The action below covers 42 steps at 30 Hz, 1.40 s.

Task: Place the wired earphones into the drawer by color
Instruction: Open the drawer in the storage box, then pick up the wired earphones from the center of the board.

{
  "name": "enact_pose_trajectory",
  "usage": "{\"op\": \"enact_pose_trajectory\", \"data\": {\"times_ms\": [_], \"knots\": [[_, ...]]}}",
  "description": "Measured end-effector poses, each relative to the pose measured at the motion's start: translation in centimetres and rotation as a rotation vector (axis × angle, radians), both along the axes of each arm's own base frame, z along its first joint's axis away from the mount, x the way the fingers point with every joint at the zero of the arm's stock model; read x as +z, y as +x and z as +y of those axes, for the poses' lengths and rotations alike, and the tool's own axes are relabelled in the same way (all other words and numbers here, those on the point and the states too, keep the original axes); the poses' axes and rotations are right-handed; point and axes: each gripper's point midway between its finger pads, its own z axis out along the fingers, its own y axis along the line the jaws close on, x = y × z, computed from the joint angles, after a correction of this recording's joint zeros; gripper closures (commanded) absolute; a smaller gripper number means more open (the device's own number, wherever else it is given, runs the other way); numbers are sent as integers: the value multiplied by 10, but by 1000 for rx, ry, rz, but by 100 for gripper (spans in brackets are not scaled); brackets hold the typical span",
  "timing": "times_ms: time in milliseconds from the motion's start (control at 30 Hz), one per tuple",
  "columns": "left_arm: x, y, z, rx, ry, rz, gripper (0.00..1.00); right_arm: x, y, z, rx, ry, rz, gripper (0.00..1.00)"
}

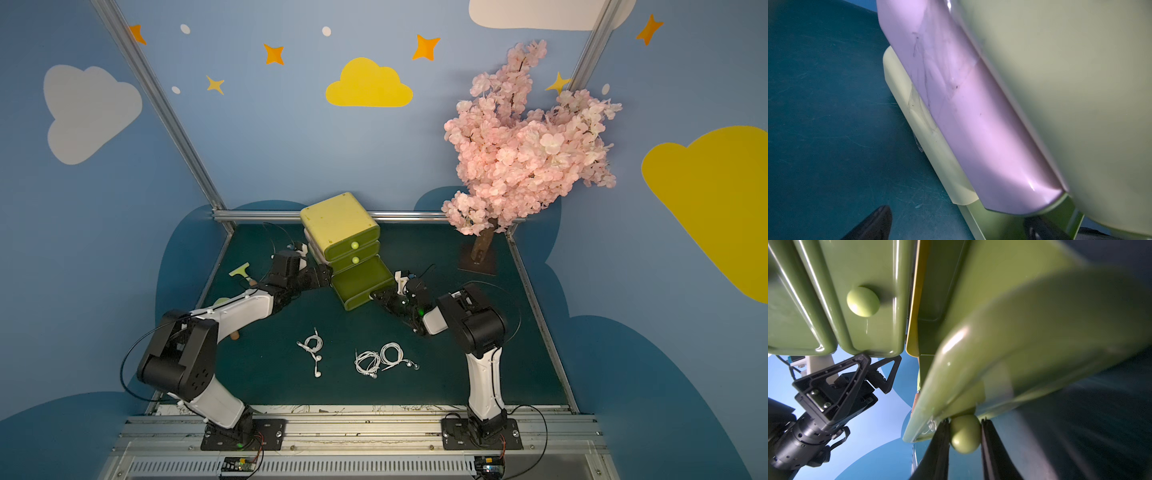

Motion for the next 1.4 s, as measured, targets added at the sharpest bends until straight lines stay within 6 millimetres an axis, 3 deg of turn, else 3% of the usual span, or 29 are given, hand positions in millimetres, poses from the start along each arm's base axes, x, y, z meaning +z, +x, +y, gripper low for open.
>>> {"op": "enact_pose_trajectory", "data": {"times_ms": [200,433,667,733,767,800,833,933,1167,1400], "knots": [[0,0,0,1,0,2,0,0,-7,-7,0,-11,-4,71],[2,-5,1,10,-9,20,0,-5,-8,-12,0,-27,-3,51],[41,-28,6,20,-52,-19,0,2,-13,-19,1,-39,-19,43],[53,-40,9,23,-64,-27,0,7,-15,-20,7,-44,-32,36],[58,-47,11,28,-70,-23,0,10,-16,-20,11,-47,-38,15],[60,-54,13,31,-74,-15,0,12,-18,-21,15,-49,-42,2],[61,-62,15,36,-77,0,0,15,-20,-22,18,-52,-47,2],[54,-89,23,60,-87,68,0,20,-29,-26,36,-74,-65,1],[16,-164,41,137,-118,262,0,30,-45,-35,78,-160,-94,2],[-25,-212,42,171,-139,424,0,53,-56,-45,143,-308,-169,2]]}}
